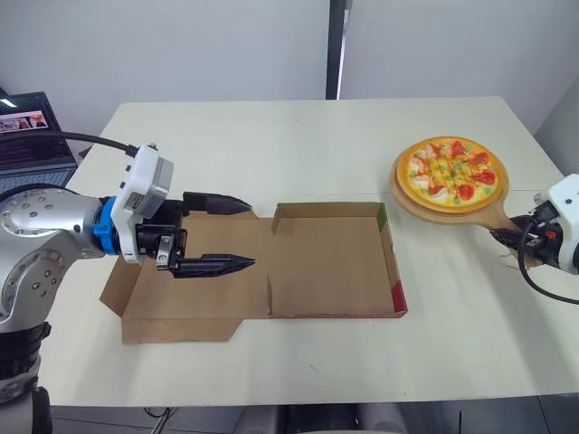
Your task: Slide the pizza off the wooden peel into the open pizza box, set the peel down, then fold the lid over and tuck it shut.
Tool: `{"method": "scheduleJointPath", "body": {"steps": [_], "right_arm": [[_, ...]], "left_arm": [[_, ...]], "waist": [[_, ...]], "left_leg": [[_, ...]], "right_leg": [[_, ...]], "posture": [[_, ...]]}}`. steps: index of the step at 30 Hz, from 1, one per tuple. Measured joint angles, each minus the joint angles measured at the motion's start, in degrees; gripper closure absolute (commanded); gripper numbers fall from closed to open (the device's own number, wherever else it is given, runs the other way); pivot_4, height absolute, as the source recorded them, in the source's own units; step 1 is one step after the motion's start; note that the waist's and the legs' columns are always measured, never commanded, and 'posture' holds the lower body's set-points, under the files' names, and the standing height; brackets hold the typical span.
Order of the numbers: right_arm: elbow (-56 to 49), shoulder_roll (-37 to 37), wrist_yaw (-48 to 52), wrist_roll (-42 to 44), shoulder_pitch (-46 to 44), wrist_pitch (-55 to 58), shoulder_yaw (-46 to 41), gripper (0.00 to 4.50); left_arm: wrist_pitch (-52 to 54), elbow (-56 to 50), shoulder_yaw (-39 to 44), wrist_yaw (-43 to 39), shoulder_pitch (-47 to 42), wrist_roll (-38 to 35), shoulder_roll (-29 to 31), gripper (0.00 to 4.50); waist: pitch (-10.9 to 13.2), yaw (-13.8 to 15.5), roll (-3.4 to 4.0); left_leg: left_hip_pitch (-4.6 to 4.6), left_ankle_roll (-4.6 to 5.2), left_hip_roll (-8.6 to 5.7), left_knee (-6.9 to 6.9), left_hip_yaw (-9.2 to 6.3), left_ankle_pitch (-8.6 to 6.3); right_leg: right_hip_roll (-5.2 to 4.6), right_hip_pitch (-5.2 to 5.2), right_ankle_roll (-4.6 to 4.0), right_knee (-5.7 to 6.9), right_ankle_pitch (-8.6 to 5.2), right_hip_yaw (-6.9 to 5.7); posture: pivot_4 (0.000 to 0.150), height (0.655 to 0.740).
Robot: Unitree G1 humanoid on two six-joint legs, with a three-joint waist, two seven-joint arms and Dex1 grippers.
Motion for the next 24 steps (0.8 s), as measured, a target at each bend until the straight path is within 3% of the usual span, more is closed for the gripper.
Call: {"method": "scheduleJointPath", "body": {"steps": [6,17,24], "right_arm": [[-0.1,-2.1,4.7,0.0,-7.7,-5.0,6.1,2.91],[0.2,-0.2,8.8,-2.8,-13.3,-13.1,18.3,2.91],[1.1,-0.2,12.1,-6.6,-15.7,-19.6,22.0,2.91]], "left_arm": [[-1.1,-0.3,3.1,-0.5,2.4,0.3,1.1,0.0],[-2.3,-0.8,10.3,-3.8,13.6,0.7,2.8,0.0],[-3.1,-2.5,11.2,-4.5,15.5,1.3,3.4,0.0]], "waist": [[0.0,0.1,0.01],[0.0,0.2,0.02],[0.0,0.2,0.02]], "left_leg": [[-0.22,-0.01,0.05,0.04,-0.07,0.0],[-0.73,-0.02,0.04,0.07,-0.08,0.01],[-0.73,-0.02,0.03,0.09,-0.06,0.01]], "right_leg": [[0.0,-0.12,-0.02,-0.03,0.01,-0.12],[-0.03,-0.65,-0.08,-0.02,0.05,-0.16],[-0.04,-0.65,-0.08,-0.01,0.06,-0.16]], "posture": [[0.15,0.74],[0.15,0.74],[0.15,0.74]]}}
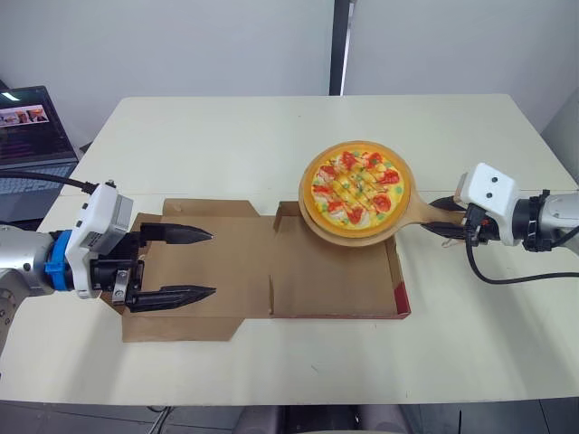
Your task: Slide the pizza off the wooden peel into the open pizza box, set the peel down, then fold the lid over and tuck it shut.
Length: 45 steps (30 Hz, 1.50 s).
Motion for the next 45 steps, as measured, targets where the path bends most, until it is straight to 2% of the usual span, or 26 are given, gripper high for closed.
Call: {"method": "scheduleJointPath", "body": {"steps": [12,30,38,45], "right_arm": [[2.8,-0.2,3.7,-5.5,-3.1,-6.2,2.5,2.91],[7.6,0.0,6.1,-11.6,-4.6,-17.3,3.9,2.91],[13.2,-0.7,5.8,-12.7,-8.2,-21.2,2.3,2.91],[17.8,-3.2,5.4,-12.1,-9.5,-22.4,-3.1,2.91]], "left_arm": [[2.1,-3.6,1.5,1.2,-0.1,-3.5,0.2,0.0],[2.2,-3.7,0.6,1.8,-1.1,-3.3,0.4,0.0],[1.8,-3.5,-0.9,1.9,-2.4,-2.7,0.4,0.0],[1.0,-3.3,-1.8,1.7,-3.0,-2.4,0.4,0.0]], "waist": [[0.0,-0.1,0.0],[0.0,-0.1,0.0],[0.0,-0.1,0.0],[0.0,-0.1,0.0]], "left_leg": [[0.01,0.0,0.01,0.0,0.02,0.0],[0.01,0.0,0.0,0.01,0.04,0.0],[0.01,0.0,0.0,0.02,0.06,0.0],[0.01,0.0,0.0,0.01,0.06,0.0]], "right_leg": [[0.01,-0.01,-0.01,0.02,0.01,0.0],[0.0,-0.01,-0.03,0.02,0.02,0.02],[0.0,-0.02,-0.04,0.03,0.03,0.03],[0.0,-0.02,-0.04,0.03,0.03,0.03]], "posture": [[0.15,0.74],[0.15,0.74],[0.15,0.74],[0.15,0.74]]}}
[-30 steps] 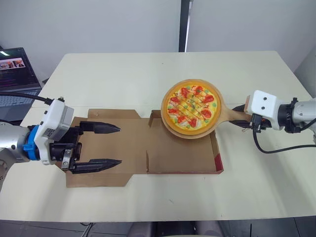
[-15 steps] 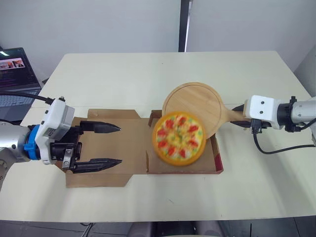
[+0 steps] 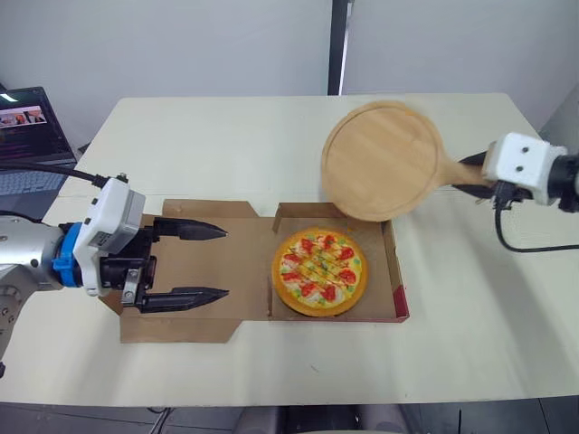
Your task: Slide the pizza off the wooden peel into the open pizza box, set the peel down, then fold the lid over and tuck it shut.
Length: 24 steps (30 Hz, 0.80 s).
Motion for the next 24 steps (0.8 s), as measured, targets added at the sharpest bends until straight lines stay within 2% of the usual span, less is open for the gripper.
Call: {"method": "scheduleJointPath", "body": {"steps": [3,8,16,24], "right_arm": [[-0.2,-0.6,-0.3,1.0,2.6,1.4,-3.9,2.91],[-3.0,0.1,-1.5,4.5,13.6,9.3,-12.3,2.91],[-8.9,7.8,-7.0,9.4,28.4,21.5,-24.3,2.91],[-7.7,14.6,-15.4,11.3,33.6,27.7,-30.0,2.91]], "left_arm": [[0.0,0.0,-0.2,0.1,-0.2,0.0,0.0,0.0],[0.0,-0.1,-0.4,0.6,-0.5,-0.5,0.0,0.0],[0.9,-0.2,-1.8,3.2,-4.1,-3.3,-2.0,0.0],[1.2,-0.2,-4.5,5.9,-7.9,-3.9,-3.9,0.0]], "waist": [[0.0,0.0,0.0],[0.0,0.2,0.0],[0.0,0.2,0.04],[-0.1,0.2,0.08]], "left_leg": [[0.0,0.0,0.01,0.0,0.0,0.0],[0.0,0.0,-0.01,0.04,0.0,0.0],[0.04,0.01,-0.02,0.22,0.0,0.0],[0.04,0.01,-0.05,0.46,-0.01,0.0]], "right_leg": [[0.0,0.0,0.0,0.01,0.0,0.0],[-0.01,0.03,-0.01,0.04,0.01,0.02],[0.0,0.11,-0.01,0.14,0.04,0.03],[0.01,0.2,-0.01,0.17,0.13,0.04]], "posture": [[0.15,0.74],[0.15,0.74],[0.15,0.74],[0.15,0.74]]}}
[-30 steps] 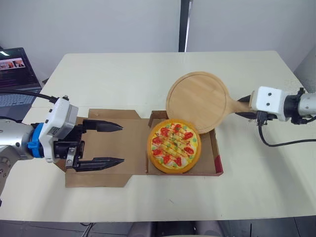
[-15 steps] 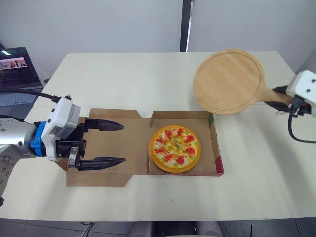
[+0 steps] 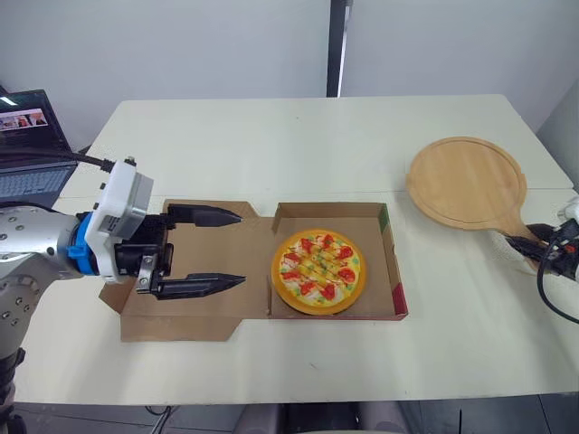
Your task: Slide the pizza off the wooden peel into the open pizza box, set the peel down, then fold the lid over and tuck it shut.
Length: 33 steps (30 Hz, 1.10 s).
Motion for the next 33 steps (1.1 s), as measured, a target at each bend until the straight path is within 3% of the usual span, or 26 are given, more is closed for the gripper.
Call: {"method": "scheduleJointPath", "body": {"steps": [15,24,33], "right_arm": [[0.6,3.2,-11.5,1.2,1.3,16.2,0.7,2.91],[-2.1,3.2,-13.1,4.4,2.2,21.2,-2.1,0.03],[-9.6,-2.7,-6.6,9.3,6.4,22.6,-7.6,0.03]], "left_arm": [[2.3,-2.0,-2.2,4.2,-4.6,-2.5,-1.6,0.0],[2.2,-2.1,-2.2,3.5,-4.1,-2.5,-1.8,0.0],[2.2,-1.9,-3.9,3.5,-6.2,-2.2,-2.1,0.0]], "waist": [[0.0,0.0,0.06],[0.0,0.0,0.05],[0.0,0.0,0.05]], "left_leg": [[0.04,0.02,-0.04,0.14,-0.03,-0.01],[0.06,0.03,-0.05,0.18,-0.06,-0.02],[0.14,0.06,-0.03,0.21,-0.06,-0.03]], "right_leg": [[0.01,0.14,0.09,-0.01,0.07,0.04],[0.01,0.24,0.13,-0.05,0.09,0.02],[0.04,0.36,0.15,-0.06,0.1,0.0]], "posture": [[0.15,0.74],[0.15,0.74],[0.15,0.74]]}}
